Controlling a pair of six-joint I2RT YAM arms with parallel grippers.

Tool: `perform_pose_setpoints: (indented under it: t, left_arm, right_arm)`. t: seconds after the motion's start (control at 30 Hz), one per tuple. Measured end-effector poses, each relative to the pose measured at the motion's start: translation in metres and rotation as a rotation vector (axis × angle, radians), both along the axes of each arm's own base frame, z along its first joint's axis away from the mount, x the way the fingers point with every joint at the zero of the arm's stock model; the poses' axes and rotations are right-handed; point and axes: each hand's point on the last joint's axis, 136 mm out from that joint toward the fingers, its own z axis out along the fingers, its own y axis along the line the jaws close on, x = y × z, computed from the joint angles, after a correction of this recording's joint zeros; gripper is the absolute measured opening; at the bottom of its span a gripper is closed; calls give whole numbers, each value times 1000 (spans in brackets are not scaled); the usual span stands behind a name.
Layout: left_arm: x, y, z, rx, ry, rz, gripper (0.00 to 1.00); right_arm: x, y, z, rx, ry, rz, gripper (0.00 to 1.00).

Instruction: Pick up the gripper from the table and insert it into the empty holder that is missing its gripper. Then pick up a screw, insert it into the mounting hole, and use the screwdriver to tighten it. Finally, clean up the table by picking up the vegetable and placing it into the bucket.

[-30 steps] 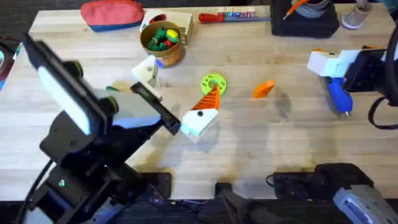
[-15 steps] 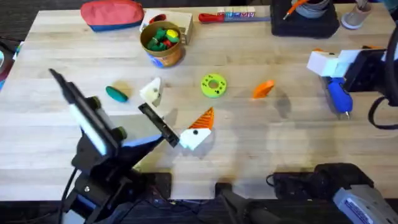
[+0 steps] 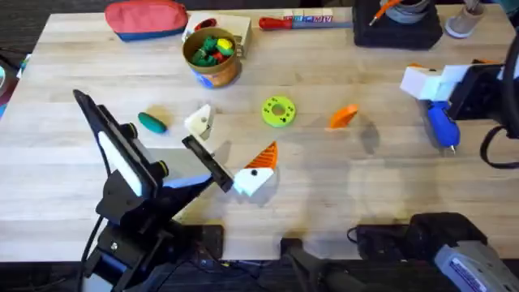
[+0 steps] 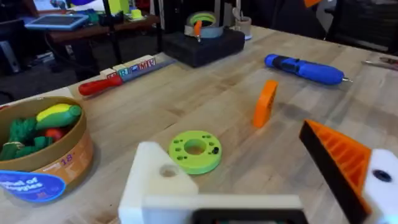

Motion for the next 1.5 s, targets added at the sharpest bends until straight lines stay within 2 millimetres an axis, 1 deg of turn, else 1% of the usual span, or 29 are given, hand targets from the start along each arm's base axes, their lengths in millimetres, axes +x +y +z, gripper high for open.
perform_pose_setpoints:
  t: [0.53,0.67,0.7,0.8,0.87,0.93,1.03,1.13,1.27,1.4,1.43,1.47,1.5]
  left_arm:
    - [-3,-2,0,-1,0,-20,988]
    - [-10,-8,1,-4,0,-75,988]
    - [-17,-14,1,-19,16,-125,988]
    - [-21,-17,1,-49,53,-150,988]
    - [-22,-18,1,-74,84,-160,988]
    - [-24,-19,1,-91,107,-168,988]
    - [-25,-20,1,-106,127,-178,988]
    - [-28,-21,1,-114,138,-193,988]
    - [-29,-22,1,-118,145,-200,985]
    - [-30,-22,1,-120,148,-207,988]
    - [-30,-22,1,-120,148,-208,987]
    - [-30,-23,1,-120,149,-210,987]
    - [-30,-23,1,-120,149,-210,988]
  right_arm:
    - [0,0,0,0,0,0,992]
    - [0,0,0,0,0,0,992]
    - [-1,0,-1,5,4,-2,992]
    - [-1,2,-2,29,10,-7,992]
    - [4,7,0,39,-2,24,991]
    - [8,15,-2,28,15,80,991]
    - [16,32,-14,-14,95,189,991]
    - [20,52,-28,-87,223,311,991]
    - [21,75,-40,-252,394,481,992]
    - [29,90,-55,-432,457,621,991]
    - [30,93,-60,-469,474,652,991]
    - [30,98,-76,-548,524,728,990]
    - [30,99,-81,-571,544,751,991]
